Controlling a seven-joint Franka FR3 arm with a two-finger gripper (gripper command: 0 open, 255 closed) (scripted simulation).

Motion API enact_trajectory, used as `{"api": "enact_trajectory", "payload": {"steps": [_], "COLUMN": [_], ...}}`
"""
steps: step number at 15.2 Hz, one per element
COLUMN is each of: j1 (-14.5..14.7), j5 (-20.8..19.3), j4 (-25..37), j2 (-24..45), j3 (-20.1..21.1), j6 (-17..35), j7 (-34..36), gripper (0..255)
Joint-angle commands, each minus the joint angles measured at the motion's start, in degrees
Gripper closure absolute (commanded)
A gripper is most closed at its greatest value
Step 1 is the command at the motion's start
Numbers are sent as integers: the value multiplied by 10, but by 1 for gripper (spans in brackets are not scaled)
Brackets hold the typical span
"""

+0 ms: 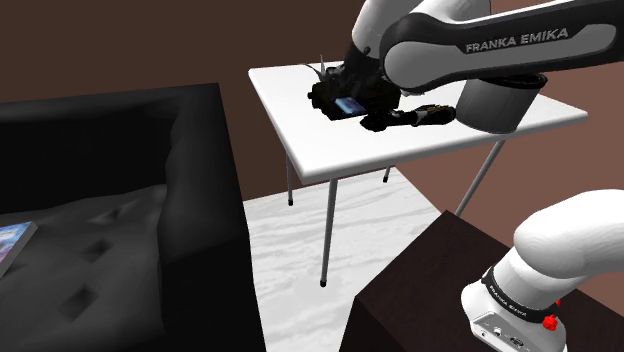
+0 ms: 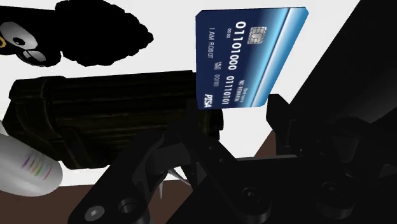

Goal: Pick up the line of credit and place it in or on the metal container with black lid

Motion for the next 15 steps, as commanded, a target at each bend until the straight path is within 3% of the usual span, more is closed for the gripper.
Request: {"api": "enact_trajectory", "payload": {"steps": [1, 15], "j1": [0, -2], "j5": [1, 2], "j4": [14, 124], "j2": [-1, 6], "j3": [-4, -20], "j6": [-15, -118], "j7": [-4, -27], "gripper": [255, 255]}}
